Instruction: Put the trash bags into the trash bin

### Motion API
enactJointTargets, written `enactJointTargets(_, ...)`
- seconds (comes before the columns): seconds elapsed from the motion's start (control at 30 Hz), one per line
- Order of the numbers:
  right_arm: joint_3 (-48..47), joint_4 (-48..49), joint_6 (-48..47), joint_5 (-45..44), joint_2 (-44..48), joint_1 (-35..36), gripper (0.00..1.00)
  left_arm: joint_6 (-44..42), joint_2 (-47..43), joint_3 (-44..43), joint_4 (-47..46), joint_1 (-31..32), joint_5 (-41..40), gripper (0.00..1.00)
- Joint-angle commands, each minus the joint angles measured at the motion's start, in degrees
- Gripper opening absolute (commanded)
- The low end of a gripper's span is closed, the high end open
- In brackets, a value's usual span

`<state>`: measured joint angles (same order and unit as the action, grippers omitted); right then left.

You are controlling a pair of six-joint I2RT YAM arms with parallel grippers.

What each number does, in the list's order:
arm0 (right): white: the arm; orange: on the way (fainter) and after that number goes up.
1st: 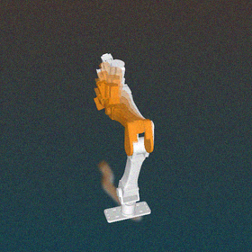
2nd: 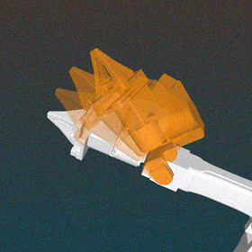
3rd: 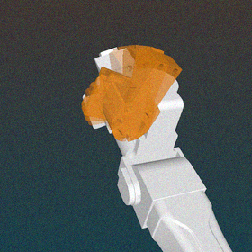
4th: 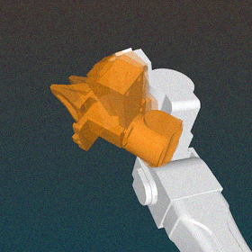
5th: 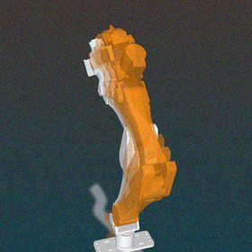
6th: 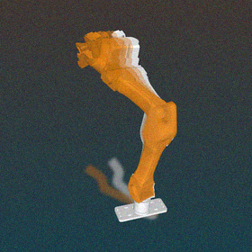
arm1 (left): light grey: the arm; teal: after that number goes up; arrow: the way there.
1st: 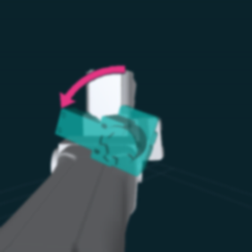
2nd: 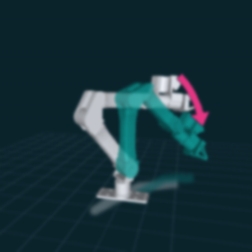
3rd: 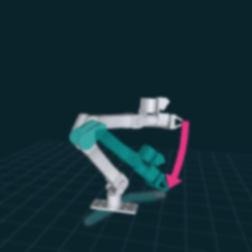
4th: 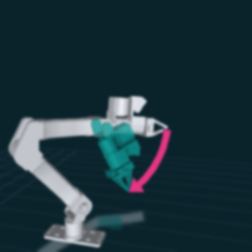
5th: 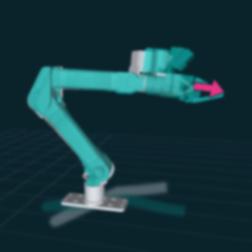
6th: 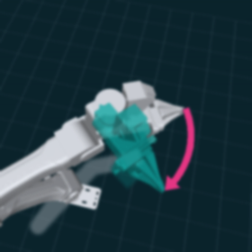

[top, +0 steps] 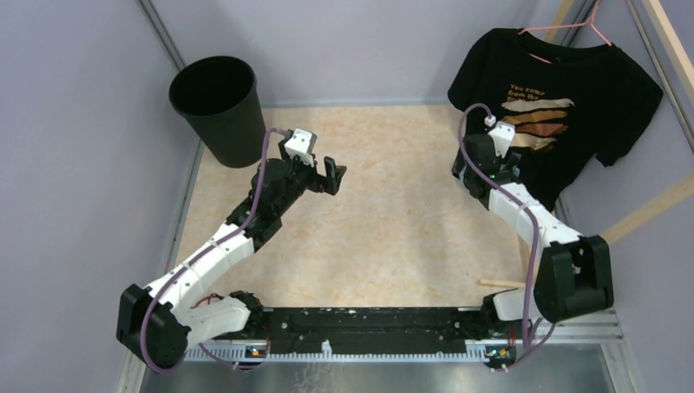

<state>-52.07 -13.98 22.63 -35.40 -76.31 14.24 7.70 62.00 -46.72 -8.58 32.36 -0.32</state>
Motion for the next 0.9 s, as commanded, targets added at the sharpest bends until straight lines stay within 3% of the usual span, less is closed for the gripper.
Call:
enactJointTargets(0.0,-7.0,4.1,-0.2,-2.9,-7.5,-3.8,0.99,-0.9,0.1,-2.3,-2.1,0.2,-1.2,0.99)
enactJointTargets(0.23,-11.2,3.0,-1.0,0.2,-20.2,-5.1,0.96,-0.9,0.6,-2.8,-1.8,0.2,-0.7,0.99)
enactJointTargets(0.4,-8.7,2.3,-0.9,12.1,-21.5,-4.5,0.56,-0.6,1.0,-3.3,-1.3,0.2,-0.6,0.99)
enactJointTargets(0.53,-0.7,4.6,-2.1,15.4,-13.4,1.7,0.19,-0.1,1.6,-3.8,-0.5,0.2,-0.1,0.99)
enactJointTargets(0.63,5.1,7.1,-5.1,16.7,-4.5,10.3,0.05,0.5,2.5,-4.4,0.0,0.2,1.9,0.99)
enactJointTargets(0.73,9.0,8.7,-7.2,24.4,1.4,15.3,0.00,1.3,4.8,-5.7,1.1,0.2,5.8,0.99)
enactJointTargets(0.87,12.6,15.4,-1.8,45.8,4.5,16.6,0.00,3.2,8.7,-8.5,3.9,0.2,10.3,0.99)
